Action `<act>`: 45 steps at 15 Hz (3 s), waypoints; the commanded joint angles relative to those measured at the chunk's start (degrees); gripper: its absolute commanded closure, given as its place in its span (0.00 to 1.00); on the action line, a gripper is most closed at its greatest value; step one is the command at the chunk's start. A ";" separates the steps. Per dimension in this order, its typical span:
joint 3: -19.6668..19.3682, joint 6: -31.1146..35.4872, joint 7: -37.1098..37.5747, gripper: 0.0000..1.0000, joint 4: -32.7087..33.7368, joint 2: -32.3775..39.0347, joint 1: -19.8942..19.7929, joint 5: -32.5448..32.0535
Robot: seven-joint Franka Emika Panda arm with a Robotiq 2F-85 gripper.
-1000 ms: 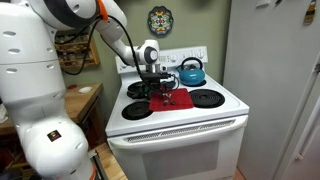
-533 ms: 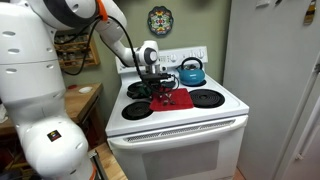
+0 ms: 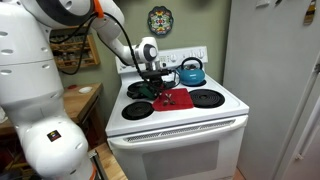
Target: Pick up the cutlery and put them on the red cloth, fold the red cloth from left to right, fold the red cloth from right to left
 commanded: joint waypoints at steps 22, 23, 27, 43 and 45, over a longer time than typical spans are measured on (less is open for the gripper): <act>-3.92 3.80 -1.74 0.99 3.99 5.27 -2.65 -14.81; -3.93 4.97 -1.96 0.99 4.13 5.44 -2.65 -15.30; -3.78 8.68 -3.12 0.97 4.07 6.12 -2.60 -16.35; -5.05 11.29 0.01 0.04 4.34 4.30 -3.55 -15.93; -6.11 13.82 1.69 0.01 5.10 4.66 -4.92 -14.07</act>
